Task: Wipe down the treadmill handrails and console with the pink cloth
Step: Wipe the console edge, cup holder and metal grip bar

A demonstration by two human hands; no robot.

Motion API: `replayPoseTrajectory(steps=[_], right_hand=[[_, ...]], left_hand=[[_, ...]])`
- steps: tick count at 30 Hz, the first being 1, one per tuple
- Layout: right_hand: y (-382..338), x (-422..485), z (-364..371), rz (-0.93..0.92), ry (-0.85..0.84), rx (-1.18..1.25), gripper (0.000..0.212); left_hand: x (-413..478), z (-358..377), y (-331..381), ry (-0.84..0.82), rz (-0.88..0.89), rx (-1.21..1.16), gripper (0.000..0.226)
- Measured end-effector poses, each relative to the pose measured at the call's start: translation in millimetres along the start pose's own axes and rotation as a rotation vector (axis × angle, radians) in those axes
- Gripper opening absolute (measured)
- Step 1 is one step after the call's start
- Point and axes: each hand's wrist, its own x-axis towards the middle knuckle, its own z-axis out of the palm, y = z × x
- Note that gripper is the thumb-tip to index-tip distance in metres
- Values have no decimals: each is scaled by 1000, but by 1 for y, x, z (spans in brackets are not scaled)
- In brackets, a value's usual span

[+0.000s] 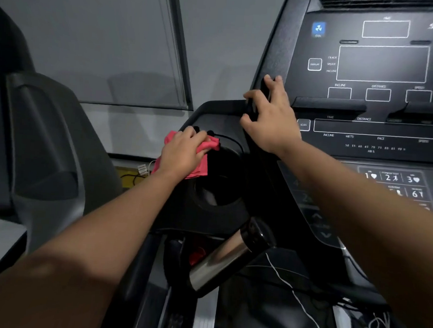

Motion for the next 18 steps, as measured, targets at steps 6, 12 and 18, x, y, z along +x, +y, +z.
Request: replayPoseTrajectory(steps=[6,12,18], right_hand=[[0,2,3,-12,19,-5,44],[0,2,3,-11,19,-17,45],[-1,2,3,-8,15,-27,44]], left_hand=[[12,9,19,114,55,-48,20],[15,31,48,112,173,-18,26],[-2,22,78,-17,-136,-467,30]])
